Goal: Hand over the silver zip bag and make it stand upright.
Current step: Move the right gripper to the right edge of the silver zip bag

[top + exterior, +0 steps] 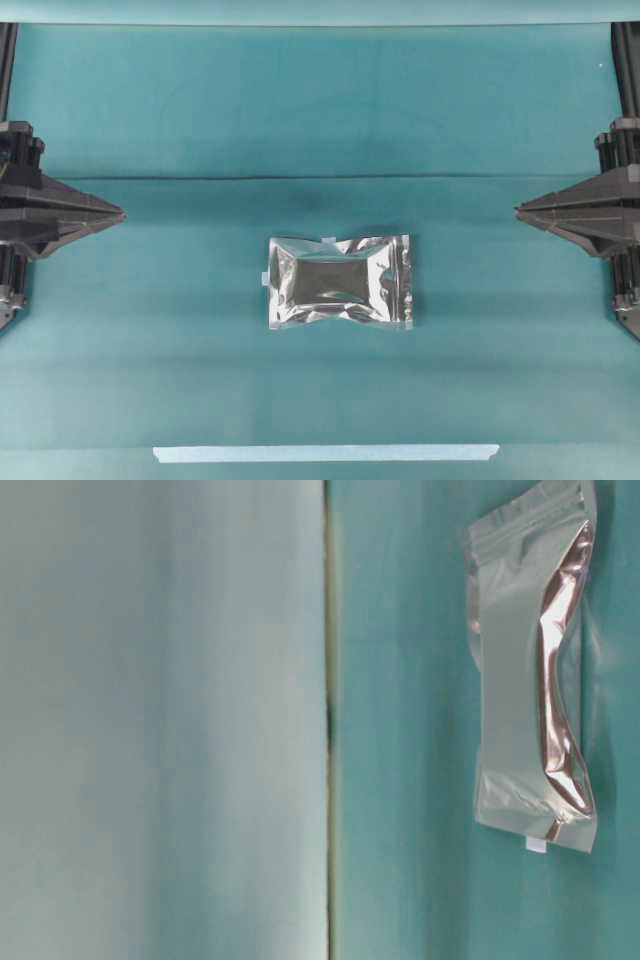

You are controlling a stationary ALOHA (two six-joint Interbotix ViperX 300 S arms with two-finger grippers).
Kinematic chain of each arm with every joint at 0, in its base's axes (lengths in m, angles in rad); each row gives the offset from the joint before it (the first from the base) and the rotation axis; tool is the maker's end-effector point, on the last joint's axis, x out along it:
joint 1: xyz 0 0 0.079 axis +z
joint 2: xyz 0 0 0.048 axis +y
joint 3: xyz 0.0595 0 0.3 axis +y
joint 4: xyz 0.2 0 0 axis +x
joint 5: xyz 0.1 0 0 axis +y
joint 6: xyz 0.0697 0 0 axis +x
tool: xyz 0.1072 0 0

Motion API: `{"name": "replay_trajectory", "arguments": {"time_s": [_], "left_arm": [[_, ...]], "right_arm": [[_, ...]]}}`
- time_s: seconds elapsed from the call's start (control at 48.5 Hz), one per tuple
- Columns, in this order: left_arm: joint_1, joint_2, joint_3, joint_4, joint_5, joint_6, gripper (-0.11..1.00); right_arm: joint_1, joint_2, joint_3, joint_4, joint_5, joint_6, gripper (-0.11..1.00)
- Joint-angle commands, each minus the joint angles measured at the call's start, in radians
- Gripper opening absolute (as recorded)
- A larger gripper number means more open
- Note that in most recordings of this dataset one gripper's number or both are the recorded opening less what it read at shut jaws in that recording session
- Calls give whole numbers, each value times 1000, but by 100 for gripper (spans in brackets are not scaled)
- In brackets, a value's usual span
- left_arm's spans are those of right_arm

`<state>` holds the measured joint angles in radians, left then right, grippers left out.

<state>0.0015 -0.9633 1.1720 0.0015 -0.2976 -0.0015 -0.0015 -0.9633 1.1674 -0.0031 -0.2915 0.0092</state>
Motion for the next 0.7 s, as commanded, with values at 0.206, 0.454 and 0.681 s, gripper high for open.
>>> {"name": "replay_trajectory", "arguments": {"time_s": [0.206,0.454,0.681], "left_arm": [[-21,75,-80,9,112,2,0],[-21,100,-133,9,173,14,0],[-25,101,-149,9,175,26,0]], "right_arm": [[-2,11,-38,84,98,89,0],[-26,38,-126,163,268,302,1],[-84,117,-132,311,396,660,1]]}}
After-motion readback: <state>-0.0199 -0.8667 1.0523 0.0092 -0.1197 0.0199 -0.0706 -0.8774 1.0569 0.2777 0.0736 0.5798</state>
